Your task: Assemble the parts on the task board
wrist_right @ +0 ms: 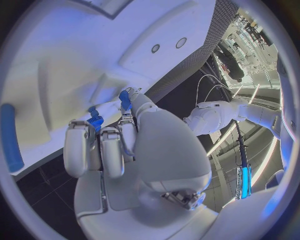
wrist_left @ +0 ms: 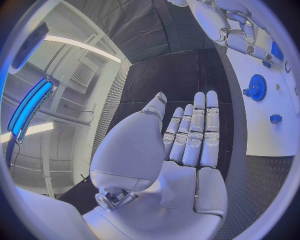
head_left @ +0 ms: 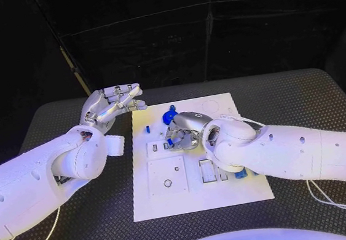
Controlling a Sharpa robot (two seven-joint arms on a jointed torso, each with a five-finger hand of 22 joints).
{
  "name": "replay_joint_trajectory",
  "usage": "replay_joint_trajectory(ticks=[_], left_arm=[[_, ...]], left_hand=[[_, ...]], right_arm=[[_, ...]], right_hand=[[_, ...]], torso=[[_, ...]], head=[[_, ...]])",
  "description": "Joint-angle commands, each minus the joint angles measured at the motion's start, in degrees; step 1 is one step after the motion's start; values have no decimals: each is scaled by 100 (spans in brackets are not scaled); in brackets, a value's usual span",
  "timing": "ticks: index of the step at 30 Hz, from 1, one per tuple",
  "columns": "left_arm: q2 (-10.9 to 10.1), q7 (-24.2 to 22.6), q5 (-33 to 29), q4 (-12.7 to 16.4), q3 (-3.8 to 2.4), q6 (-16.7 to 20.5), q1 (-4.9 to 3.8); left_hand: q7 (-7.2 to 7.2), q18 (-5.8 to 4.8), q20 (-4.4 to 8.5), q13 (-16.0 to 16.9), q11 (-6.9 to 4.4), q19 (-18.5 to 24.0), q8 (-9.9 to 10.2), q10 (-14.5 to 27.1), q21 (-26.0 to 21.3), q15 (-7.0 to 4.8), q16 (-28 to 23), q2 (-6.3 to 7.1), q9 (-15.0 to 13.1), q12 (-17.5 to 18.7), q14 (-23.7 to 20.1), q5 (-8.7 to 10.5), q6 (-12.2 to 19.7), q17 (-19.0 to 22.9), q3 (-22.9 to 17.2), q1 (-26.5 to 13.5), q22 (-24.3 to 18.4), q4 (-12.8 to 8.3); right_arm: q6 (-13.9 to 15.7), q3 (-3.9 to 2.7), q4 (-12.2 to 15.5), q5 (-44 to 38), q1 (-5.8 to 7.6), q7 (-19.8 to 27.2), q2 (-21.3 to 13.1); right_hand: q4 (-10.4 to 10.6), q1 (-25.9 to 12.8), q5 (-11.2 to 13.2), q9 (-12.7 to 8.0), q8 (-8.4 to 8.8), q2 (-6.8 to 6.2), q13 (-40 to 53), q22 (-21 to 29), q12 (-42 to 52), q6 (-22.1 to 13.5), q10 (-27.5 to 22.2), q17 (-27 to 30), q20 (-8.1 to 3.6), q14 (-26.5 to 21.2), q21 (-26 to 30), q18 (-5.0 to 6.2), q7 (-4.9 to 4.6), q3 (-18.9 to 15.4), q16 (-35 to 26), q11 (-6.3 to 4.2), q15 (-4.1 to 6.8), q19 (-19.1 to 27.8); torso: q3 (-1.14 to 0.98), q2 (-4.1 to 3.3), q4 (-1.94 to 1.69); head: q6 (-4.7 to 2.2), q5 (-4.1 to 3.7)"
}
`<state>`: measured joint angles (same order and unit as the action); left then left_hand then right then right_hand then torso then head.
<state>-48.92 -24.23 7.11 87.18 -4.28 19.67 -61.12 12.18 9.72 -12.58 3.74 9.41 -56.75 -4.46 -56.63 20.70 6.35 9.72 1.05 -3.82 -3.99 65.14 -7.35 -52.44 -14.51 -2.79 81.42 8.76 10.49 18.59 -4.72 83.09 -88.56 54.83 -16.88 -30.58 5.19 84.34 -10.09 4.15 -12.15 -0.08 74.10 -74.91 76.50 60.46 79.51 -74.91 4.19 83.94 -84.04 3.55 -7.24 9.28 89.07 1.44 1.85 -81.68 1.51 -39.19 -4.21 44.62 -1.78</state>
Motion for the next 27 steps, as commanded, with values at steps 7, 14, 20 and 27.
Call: replay_joint_trajectory(ticks=[7,14,20,27], left_arm=[[8,9,0,1,-6,-93,-2],[6,14,0,-4,-6,-98,-1],[5,18,0,-6,-6,-103,0],[4,23,0,-9,-6,-111,2]], left_hand=[[2,74,14,5,17,25,6,-40,-16,1,-28,-56,-7,-25,29,15,-55,-5,-5,-9,-7,-25],[3,73,15,5,16,26,7,-48,-15,0,-32,-62,-6,-26,29,15,-60,-10,-6,-5,-8,-30],[3,73,15,5,16,26,8,-49,-15,0,-33,-64,-6,-25,29,16,-61,-12,-6,-5,-8,-31],[3,73,15,5,16,26,8,-49,-15,0,-33,-64,-6,-25,29,16,-61,-12,-6,-5,-8,-31]], right_arm=[[-139,0,-44,-55,-13,-63,50],[-176,0,-81,-57,-20,-119,56],[-179,0,-109,-130,-23,-204,60],[-199,1,-116,-207,-26,-258,73]], right_hand=[[-23,-73,2,7,-49,-16,-64,-8,-36,139,-47,-1280,-15,553,38,-37,112,24,-15,5,48,46],[-27,-95,20,1,-38,-32,-83,10,-56,122,-63,-1274,-14,551,48,-33,104,28,-18,10,46,57],[-29,-122,26,-6,-23,-49,-101,18,-77,95,-80,-1263,-11,549,53,-31,93,34,-24,19,41,62],[-35,-171,-2,-23,23,-88,-126,39,-108,20,-106,-1257,1,547,66,-28,61,53,-28,43,23,75]], torso=[[2,0,1],[-2,2,-2],[-1,1,2],[-1,2,0]], head=[[31,12],[45,14],[50,23],[64,27]])
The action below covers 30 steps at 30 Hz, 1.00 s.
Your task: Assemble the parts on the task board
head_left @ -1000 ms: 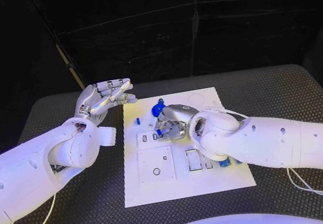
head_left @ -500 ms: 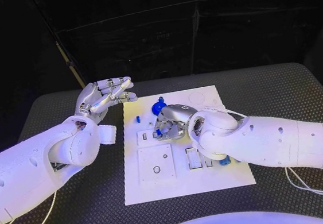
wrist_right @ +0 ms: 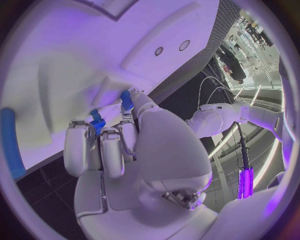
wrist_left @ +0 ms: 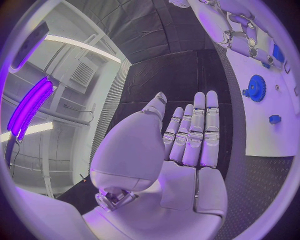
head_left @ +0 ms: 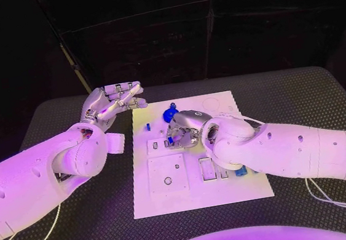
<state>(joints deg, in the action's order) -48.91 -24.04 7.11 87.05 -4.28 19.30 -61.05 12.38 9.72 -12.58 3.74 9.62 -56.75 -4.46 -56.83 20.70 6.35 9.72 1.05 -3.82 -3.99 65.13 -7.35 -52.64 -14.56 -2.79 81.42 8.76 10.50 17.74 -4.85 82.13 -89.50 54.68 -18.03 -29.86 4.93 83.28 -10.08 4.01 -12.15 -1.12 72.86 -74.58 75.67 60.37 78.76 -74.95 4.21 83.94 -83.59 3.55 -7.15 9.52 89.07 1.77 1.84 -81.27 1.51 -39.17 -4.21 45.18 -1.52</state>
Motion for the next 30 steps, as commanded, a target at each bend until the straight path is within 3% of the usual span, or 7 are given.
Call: replay_joint_trajectory(ticks=[1,15,30], left_arm=[[3,6,0,5,-6,-74,-5],[-4,11,0,3,-6,-88,-4],[3,30,0,-19,-6,-114,1]], left_hand=[[-17,74,15,5,-5,26,8,-29,-15,0,-33,-64,-6,-25,29,16,-41,-7,-6,-5,-8,-31],[-14,73,15,4,-3,27,11,-28,-15,1,-36,-68,-5,-23,29,16,-40,-10,-4,-10,-8,-29],[-8,72,15,1,0,29,18,-23,-16,2,-41,-70,-2,-16,27,17,-34,-14,-1,-15,-9,-29]], right_arm=[[-126,13,-20,-119,-12,-148,1],[-372,15,-12,-214,-15,-296,13],[-359,17,-25,-280,-22,-366,22]], right_hand=[[-11,-76,-6,-13,34,7,-12,11,-36,12,-41,-1248,4,546,23,-28,44,34,-30,16,18,36],[1,-209,-15,-28,138,-117,-193,150,-222,-151,-205,-1194,52,532,96,0,-31,59,-60,81,-36,120],[17,-283,-64,-26,187,-206,-215,184,-253,-224,-236,-1179,81,528,120,7,-66,65,-70,113,-65,139]], torso=[[-1,0,0],[1,2,2],[1,-2,0]], head=[[8,1],[32,6],[31,-2]])
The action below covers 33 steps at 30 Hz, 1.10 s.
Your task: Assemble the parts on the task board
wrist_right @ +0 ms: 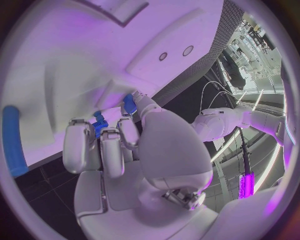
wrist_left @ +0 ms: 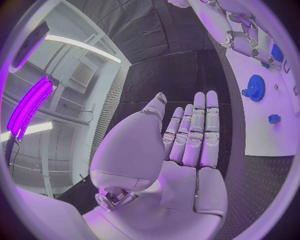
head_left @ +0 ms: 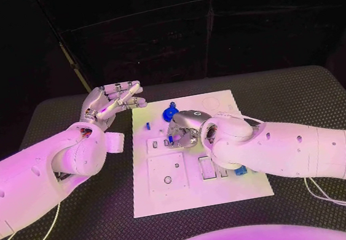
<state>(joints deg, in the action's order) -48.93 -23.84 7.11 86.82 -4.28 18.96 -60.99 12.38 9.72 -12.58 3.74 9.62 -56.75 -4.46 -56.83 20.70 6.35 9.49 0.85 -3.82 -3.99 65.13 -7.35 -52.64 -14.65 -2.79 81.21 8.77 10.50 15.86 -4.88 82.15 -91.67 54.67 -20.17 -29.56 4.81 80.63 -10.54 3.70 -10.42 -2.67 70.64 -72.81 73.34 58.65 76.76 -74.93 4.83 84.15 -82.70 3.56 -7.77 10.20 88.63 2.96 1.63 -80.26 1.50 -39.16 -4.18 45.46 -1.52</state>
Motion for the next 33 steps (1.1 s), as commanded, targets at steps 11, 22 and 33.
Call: replay_joint_trajectory(ticks=[11,22,33], left_arm=[[7,9,0,2,-6,-85,1],[5,14,0,-1,-6,-82,5],[7,16,0,2,-6,-92,9]], left_hand=[[-8,72,15,2,0,29,18,-23,-16,2,-17,-49,-2,-17,27,17,-34,-5,-1,6,-9,-29],[-1,70,15,-2,5,31,28,-12,-16,5,-24,-51,2,-7,25,17,-25,-11,2,7,-10,-34],[4,70,15,-3,9,33,33,-6,-16,6,-27,-50,3,-2,24,17,-19,-14,4,7,-11,-38]], right_arm=[[-119,20,-31,-75,-27,-153,0],[-20,21,-24,-122,-34,-170,2],[289,22,4,-237,-44,-159,2]], right_hand=[[62,-111,25,4,55,-160,-25,29,-52,-121,-67,-1182,38,508,47,11,-31,-38,-28,19,-65,49],[242,-404,-53,14,139,-430,-71,114,-89,-337,-127,-1186,90,509,100,29,-75,-344,-28,72,-114,93],[330,-451,-38,15,153,-451,-106,147,-119,-400,-164,-1178,100,507,120,36,-87,-441,-34,85,-124,110]], torso=[[0,-2,-5],[-1,-3,-2],[-3,-3,-1]], head=[[8,-2],[5,3],[5,-6]])
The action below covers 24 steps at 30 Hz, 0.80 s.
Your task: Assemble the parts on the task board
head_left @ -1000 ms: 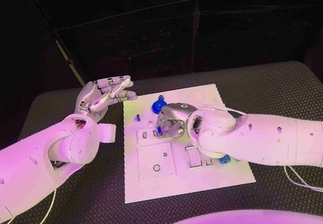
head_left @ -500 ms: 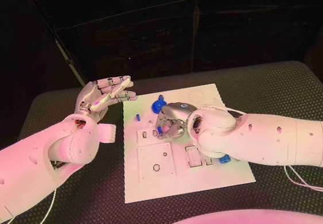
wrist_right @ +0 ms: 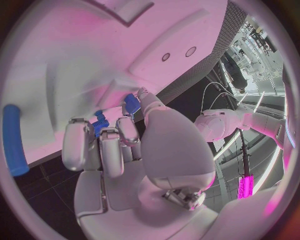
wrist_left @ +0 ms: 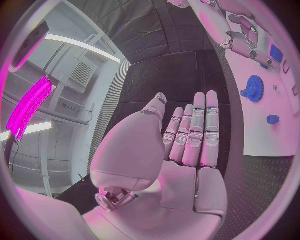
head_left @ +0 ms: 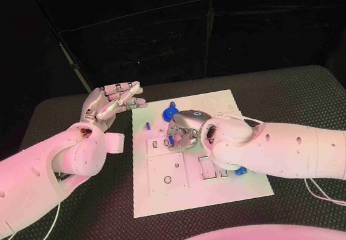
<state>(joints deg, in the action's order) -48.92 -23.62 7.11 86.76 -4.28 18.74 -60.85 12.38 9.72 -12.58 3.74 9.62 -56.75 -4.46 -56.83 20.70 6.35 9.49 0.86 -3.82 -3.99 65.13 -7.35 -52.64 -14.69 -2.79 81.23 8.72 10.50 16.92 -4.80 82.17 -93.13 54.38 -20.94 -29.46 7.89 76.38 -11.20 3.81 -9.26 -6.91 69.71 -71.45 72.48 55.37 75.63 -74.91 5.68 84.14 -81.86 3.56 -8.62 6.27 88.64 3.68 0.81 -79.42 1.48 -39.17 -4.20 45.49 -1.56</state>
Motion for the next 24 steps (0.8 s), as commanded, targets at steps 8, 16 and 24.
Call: replay_joint_trajectory(ticks=[8,16,24], left_arm=[[3,2,7,0,-6,-98,-2],[7,46,97,4,-6,-168,10],[-6,205,243,27,-7,53,19]], left_hand=[[-56,76,23,2,-24,29,19,-72,-15,-10,-38,-83,-4,-19,47,14,-77,-37,-6,30,-10,-65],[-199,88,125,7,-150,-185,-26,-414,100,-132,16,-148,-6,-51,339,14,-363,-160,-17,32,27,-72],[-222,85,313,116,-315,-540,-55,-1112,378,-328,324,-164,-15,-246,871,12,-623,-428,-50,23,159,-7]], right_arm=[[992,12,186,-127,-108,304,-127],[1374,8,450,53,-143,931,-306],[1364,-95,783,802,-100,2030,-594]], right_hand=[[133,19,-6,-3,96,-79,-47,77,-60,-247,-95,-1145,39,499,73,49,-45,-160,-54,49,-72,63],[309,135,-5,1,145,-135,-94,196,-96,-427,-168,-1102,82,485,140,71,-101,-296,-80,106,-117,136],[446,197,-144,21,93,-62,-93,258,-79,-421,-202,-1069,105,474,178,86,-110,-441,-100,116,-136,177]], torso=[[-5,4,0],[-1,14,5],[-5,37,15]], head=[[-14,-1],[-65,-4],[-131,-9]])
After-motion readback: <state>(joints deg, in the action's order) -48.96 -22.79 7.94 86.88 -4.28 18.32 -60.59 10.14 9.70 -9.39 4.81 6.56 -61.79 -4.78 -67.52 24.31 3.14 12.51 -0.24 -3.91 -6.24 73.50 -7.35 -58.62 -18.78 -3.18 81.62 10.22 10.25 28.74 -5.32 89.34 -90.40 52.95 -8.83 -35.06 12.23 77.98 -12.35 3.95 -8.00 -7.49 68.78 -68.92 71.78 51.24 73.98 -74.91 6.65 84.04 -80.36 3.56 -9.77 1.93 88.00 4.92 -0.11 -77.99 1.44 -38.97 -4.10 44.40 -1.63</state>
